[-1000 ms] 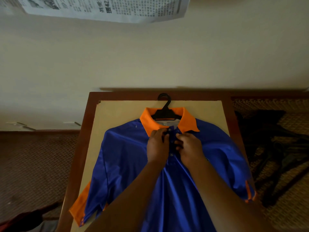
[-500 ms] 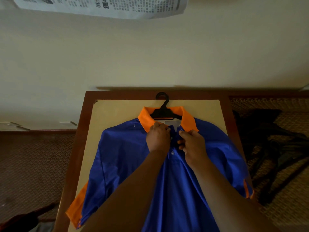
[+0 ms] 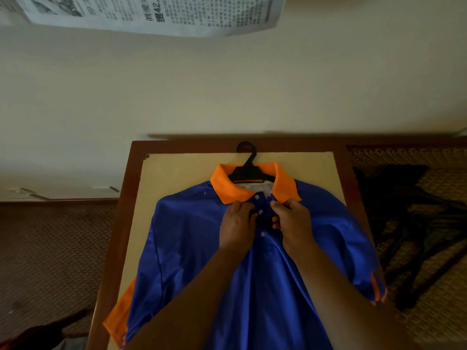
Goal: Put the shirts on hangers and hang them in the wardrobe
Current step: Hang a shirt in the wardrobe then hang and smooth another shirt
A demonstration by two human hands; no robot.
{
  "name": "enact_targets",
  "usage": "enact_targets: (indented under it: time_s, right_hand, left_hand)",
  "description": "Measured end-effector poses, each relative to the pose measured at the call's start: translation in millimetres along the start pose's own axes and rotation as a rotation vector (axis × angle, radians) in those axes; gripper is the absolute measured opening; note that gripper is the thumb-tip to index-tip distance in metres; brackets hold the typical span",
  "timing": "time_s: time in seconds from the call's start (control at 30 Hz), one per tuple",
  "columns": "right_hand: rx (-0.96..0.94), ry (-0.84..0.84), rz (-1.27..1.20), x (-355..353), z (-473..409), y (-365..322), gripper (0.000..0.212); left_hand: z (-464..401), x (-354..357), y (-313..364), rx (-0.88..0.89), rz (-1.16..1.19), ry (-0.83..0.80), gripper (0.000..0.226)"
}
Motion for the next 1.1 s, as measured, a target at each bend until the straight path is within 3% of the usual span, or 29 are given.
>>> enact_targets:
  time_s: [0.23,0.4,0.5,0.67,0.83,0.9,1.0,1.1]
  right_hand:
    - [0.012,0.029,0.035,-2.5,-1.6,0.6,0.013]
    - [0.01,-0.033,0.073,-4.9,-1.7,-0.5,0.006]
    - [0.004,-0.054,0.132,-2.4,3.5,5.2,0.022]
    - [-0.001,-0.053,0.189,7.2,7.7,13.0,0.015]
    - [-0.067,0.034,0.18,0.8,13.3,11.2,0.005]
    - [-0.099,0.073,0.182,-1.6,16.5,12.9,0.01]
    - [-0.088,0.112,0.117,-1.4,20.1,17.3,0.019]
    - [-0.007,0.165,-0.017,1.8,25.8,20.1,0.019]
  left_hand:
    - [-17.0,-0.8,14.3,-0.067,-0.013,0.084,0.023]
    - [-16.9,-0.2,16.4,0.023,-0.02,-0.006,0.012]
    - [-6.0,-1.5,4.9,0.063,-0.054,-0.049,0.015]
    - [-3.8,-2.2,0.8,0.082,-0.134,-0.1,0.017]
    - [-5.8,1.4,11.4,-0.016,-0.177,-0.099,0.02]
    - [-8.1,2.5,17.2,-0.072,-0.205,-0.112,0.019]
    - [-6.8,0.0,23.1,-0.171,-0.072,-0.099,0.013]
    - [2.6,-8.4,26.2,-0.366,0.283,-0.034,0.017]
Point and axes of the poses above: each hand's wrist, its own z-axis away from the middle knuckle, its own x-axis out of the palm, y = z × x, the point moved 2 cm from there along -z, towards the middle knuckle, and after that the axes turned 5 degrees about z, right-handed, at the moved point
